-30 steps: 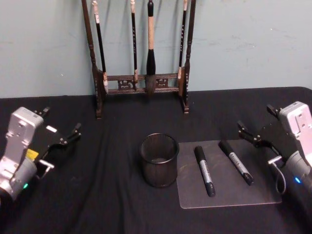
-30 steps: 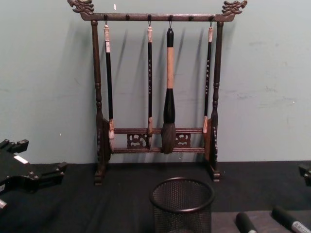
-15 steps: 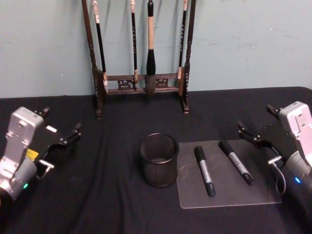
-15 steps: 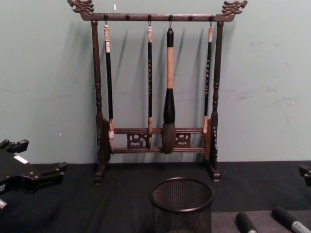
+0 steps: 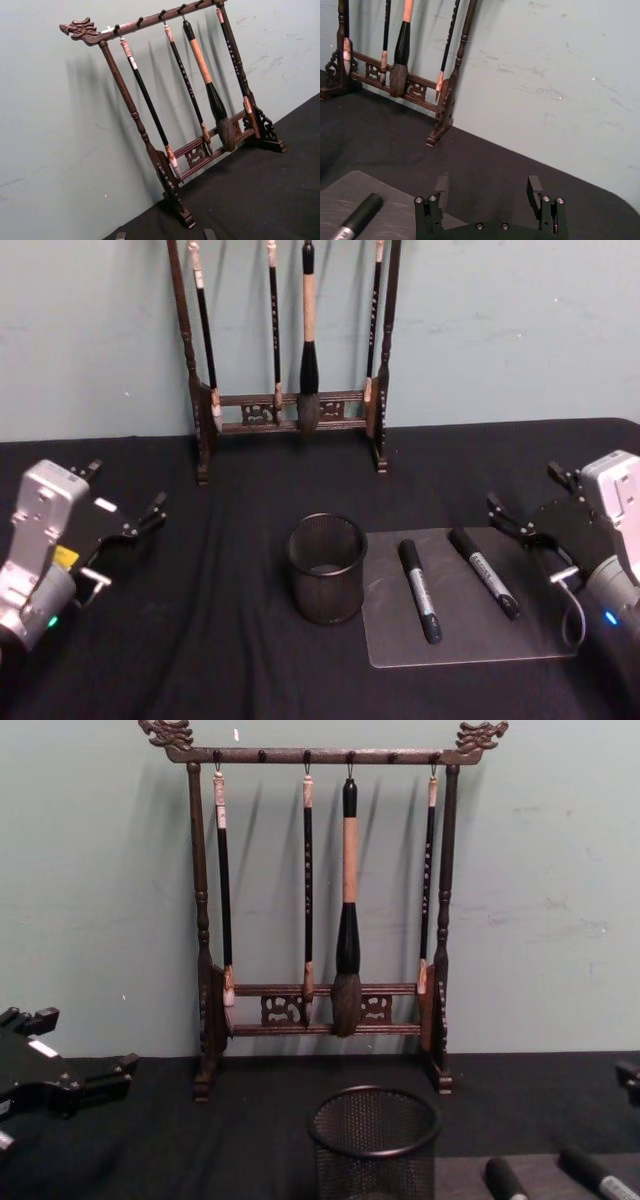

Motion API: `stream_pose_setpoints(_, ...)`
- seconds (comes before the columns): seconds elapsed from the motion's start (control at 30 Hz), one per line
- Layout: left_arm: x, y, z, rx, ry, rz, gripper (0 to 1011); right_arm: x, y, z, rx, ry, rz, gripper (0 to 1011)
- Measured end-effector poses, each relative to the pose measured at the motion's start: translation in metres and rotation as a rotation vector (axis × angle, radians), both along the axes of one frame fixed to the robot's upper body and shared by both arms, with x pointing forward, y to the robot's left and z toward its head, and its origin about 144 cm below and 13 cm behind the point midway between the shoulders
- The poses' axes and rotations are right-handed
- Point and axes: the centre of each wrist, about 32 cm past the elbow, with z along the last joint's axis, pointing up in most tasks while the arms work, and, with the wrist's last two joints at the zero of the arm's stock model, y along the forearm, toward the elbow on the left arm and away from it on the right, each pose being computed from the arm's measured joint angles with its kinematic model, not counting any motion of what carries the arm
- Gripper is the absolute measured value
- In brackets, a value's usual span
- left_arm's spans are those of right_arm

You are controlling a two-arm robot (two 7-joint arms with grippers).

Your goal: Pick up the water-based marker from the table and place it into the pen holder.

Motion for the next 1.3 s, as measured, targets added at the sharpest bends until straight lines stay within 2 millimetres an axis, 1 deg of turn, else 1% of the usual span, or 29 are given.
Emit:
stream_pose_setpoints(0.33,0.0,0.0,0.0,0.0,0.0,0.0,1009,-0.006,0.006,0.007,0.077,0.078,0.035,1002)
stream_pose_setpoints(0.77,0.0,0.0,0.0,0.0,0.0,0.0,1009,-0.009,0.013,0.012,0.053,0.222,0.076,1002)
stream_pose_setpoints(0.9,0.0,0.0,0.0,0.0,0.0,0.0,1009,-0.009,0.014,0.012,0.045,0.251,0.081,1002)
stream_pose_setpoints(1.3,0.0,0.0,0.0,0.0,0.0,0.0,1009,-0.004,0.012,0.001,0.074,0.304,0.088,1002)
